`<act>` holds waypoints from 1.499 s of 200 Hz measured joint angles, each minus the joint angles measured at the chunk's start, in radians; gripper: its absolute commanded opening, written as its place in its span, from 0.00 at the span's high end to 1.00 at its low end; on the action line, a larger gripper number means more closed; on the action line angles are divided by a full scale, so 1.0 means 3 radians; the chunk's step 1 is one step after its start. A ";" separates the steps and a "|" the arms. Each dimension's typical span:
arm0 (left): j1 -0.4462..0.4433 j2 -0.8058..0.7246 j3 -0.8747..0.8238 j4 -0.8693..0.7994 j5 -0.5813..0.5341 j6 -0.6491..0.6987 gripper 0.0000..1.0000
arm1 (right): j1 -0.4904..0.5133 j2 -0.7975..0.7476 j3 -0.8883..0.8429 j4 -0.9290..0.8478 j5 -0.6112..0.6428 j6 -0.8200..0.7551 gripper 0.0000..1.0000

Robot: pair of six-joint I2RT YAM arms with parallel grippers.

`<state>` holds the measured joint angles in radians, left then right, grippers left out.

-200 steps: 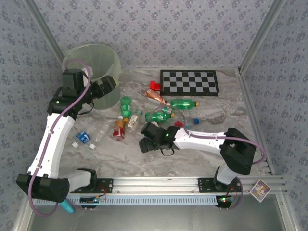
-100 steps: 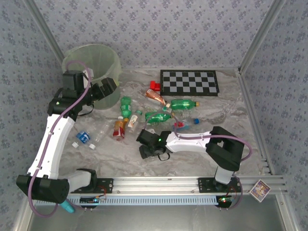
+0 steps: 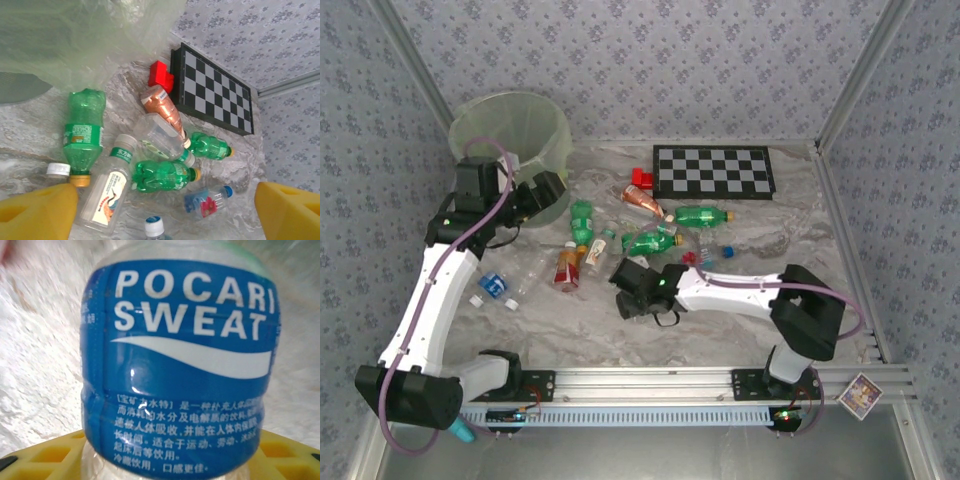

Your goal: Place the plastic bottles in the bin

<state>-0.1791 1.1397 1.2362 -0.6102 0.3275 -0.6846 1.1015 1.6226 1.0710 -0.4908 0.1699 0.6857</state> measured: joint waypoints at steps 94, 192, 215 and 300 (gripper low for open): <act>-0.0374 0.0359 -0.0029 0.0566 0.0473 -0.0327 0.27 | -0.0367 -0.0538 0.0524 -0.0086 0.0212 -0.0556 0.43; -0.0876 0.0922 0.0178 0.0903 0.0858 -0.0389 0.37 | -0.0514 -0.0567 0.0791 -0.0086 0.0192 -0.0913 0.43; -0.0941 0.0987 0.0244 0.0926 0.0890 -0.0378 0.40 | -0.0525 -0.0567 0.0807 -0.0085 0.0169 -0.0958 0.43; -0.0980 0.1129 0.0355 0.0992 0.0882 -0.0331 0.71 | -0.0532 -0.0567 0.0828 -0.0085 0.0167 -0.1034 0.41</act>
<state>-0.4732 1.4784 1.3426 -0.3126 0.5922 -0.7837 0.9421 1.4525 1.3193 -0.5163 0.2199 0.3756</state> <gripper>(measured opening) 0.338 0.580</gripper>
